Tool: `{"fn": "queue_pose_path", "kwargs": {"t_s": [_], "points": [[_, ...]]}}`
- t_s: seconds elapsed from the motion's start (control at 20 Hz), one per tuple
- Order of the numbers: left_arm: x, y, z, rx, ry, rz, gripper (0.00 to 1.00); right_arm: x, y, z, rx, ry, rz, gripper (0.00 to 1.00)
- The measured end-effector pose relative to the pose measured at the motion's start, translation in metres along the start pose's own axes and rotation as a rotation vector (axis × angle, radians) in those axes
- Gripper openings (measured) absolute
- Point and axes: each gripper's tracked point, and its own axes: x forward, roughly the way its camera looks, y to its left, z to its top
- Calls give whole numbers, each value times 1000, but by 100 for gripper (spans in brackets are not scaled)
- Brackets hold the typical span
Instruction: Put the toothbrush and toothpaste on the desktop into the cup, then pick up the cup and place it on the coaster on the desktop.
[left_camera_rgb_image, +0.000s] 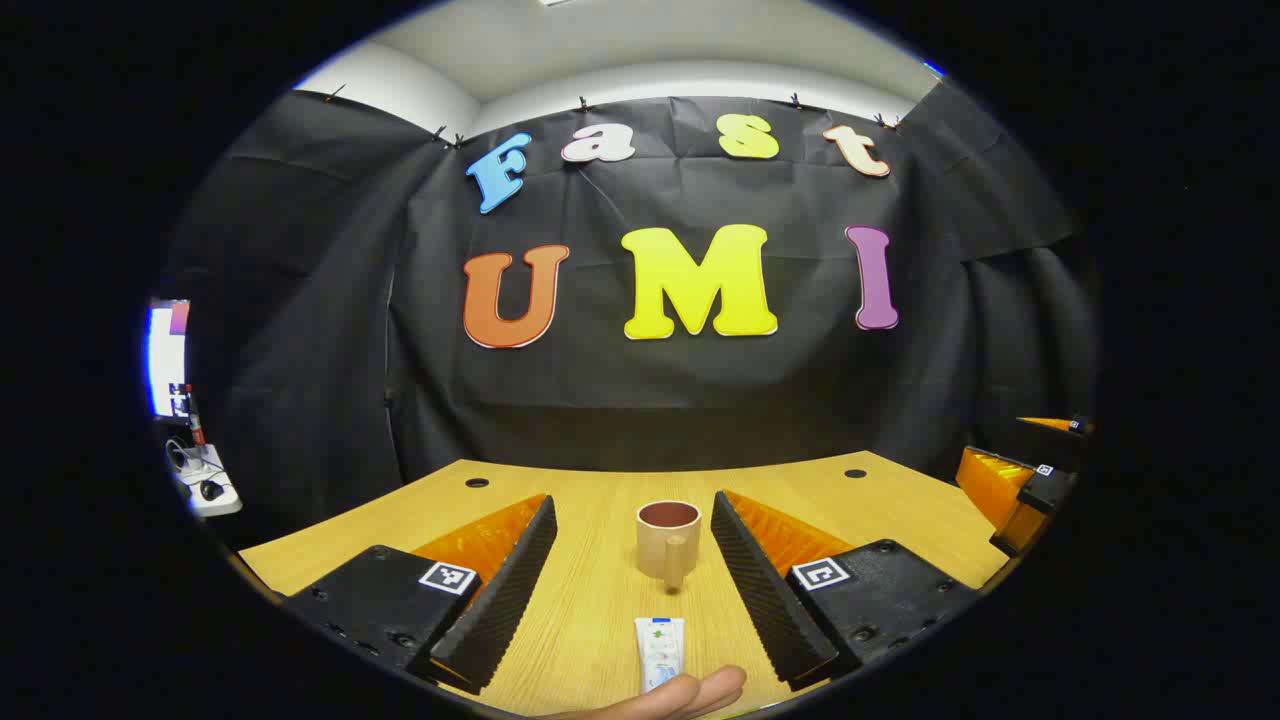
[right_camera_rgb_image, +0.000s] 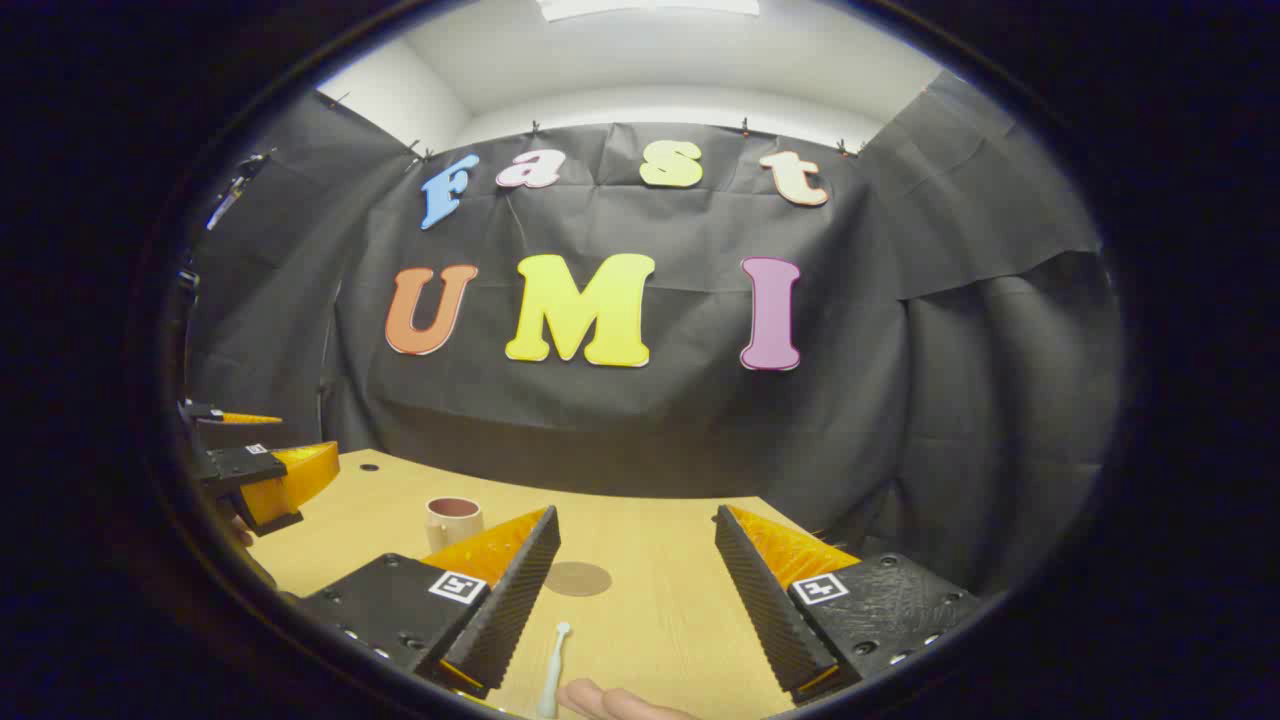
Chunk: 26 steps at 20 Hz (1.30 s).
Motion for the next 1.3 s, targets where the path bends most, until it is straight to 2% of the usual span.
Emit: {"fn": "queue_pose_path", "kwargs": {"t_s": [0.2,0.35,0.7,1.05,1.15,1.2,1.3], "points": [[-1,-10,-4,-14,17,-32,99,1,-6,2,-35,-8,-23,94],[-2,-18,-9,-29,31,-63,99,1,-5,0,-5,8,-15,95],[-4,-8,1,-7,-10,-31,98,2,-6,-1,-26,10,-22,95],[-2,-8,-4,-10,8,-41,100,6,-11,-6,-31,20,-31,95],[1,-2,-5,-14,12,-30,94,7,-11,-6,-33,23,-34,95],[1,-2,-6,-15,18,-30,99,7,-11,-6,-33,24,-35,95],[1,-7,-11,-25,33,-44,99,8,-12,-8,-38,28,-40,95]]}}
